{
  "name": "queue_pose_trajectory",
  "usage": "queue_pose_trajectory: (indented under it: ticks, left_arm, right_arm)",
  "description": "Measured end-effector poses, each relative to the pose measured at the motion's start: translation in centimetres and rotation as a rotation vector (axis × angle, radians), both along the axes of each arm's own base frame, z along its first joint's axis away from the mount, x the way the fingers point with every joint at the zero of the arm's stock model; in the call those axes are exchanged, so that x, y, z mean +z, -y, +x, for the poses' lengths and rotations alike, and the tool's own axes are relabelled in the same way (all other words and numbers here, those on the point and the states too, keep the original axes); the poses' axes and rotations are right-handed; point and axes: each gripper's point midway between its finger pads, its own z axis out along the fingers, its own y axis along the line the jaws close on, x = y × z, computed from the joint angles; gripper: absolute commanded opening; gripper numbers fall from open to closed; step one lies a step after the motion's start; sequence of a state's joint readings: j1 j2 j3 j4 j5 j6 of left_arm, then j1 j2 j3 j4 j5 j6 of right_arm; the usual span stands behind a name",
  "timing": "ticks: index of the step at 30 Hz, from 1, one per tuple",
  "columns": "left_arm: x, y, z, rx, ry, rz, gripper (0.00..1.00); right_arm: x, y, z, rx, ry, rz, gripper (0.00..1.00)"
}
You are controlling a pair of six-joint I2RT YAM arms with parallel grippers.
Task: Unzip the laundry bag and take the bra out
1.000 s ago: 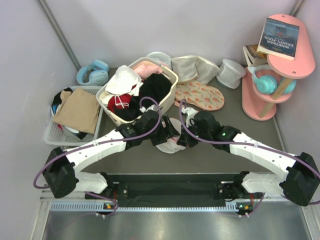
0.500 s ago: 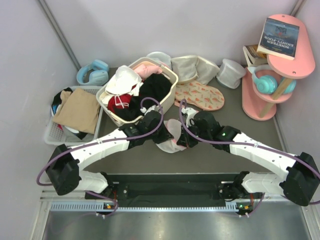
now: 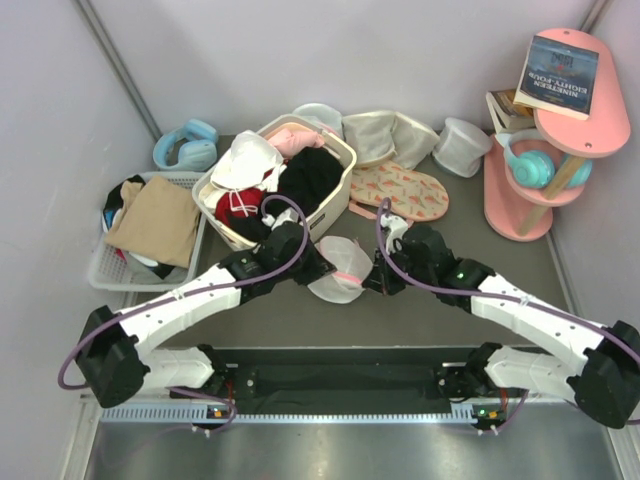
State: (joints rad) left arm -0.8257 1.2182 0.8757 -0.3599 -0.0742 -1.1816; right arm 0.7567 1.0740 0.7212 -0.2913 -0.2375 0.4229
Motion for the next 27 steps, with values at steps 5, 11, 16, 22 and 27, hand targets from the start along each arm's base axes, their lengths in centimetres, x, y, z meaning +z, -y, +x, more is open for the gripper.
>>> queue_pose_trajectory:
  ticks: [5, 11, 16, 22, 27]
  left_arm:
    - [0.1, -0.4, 0.2, 0.012, 0.002, -0.007, 0.00]
    - [0.8, 0.4, 0.7, -0.026, 0.032, -0.027, 0.00]
    - [1.7, 2.9, 2.0, -0.119, 0.071, -0.024, 0.41]
    - [1.5, 3.5, 3.3, -0.138, 0.076, -0.003, 0.77]
    - [1.5, 3.6, 2.7, -0.114, 0.050, -0.029, 0.79]
  right_arm:
    - [0.0, 1.1, 0.6, -0.033, 0.002, 0.013, 0.00]
    - [1.1, 2.4, 1.2, -0.074, 0.022, 0.030, 0.00]
    - [2.1, 4.1, 1.3, -0.110, 0.047, -0.010, 0.00]
    - [4.2, 5.2, 2.0, -0.126, 0.104, -0.058, 0.00]
    - [3.1, 4.7, 1.7, -0.091, 0.079, -0.086, 0.00]
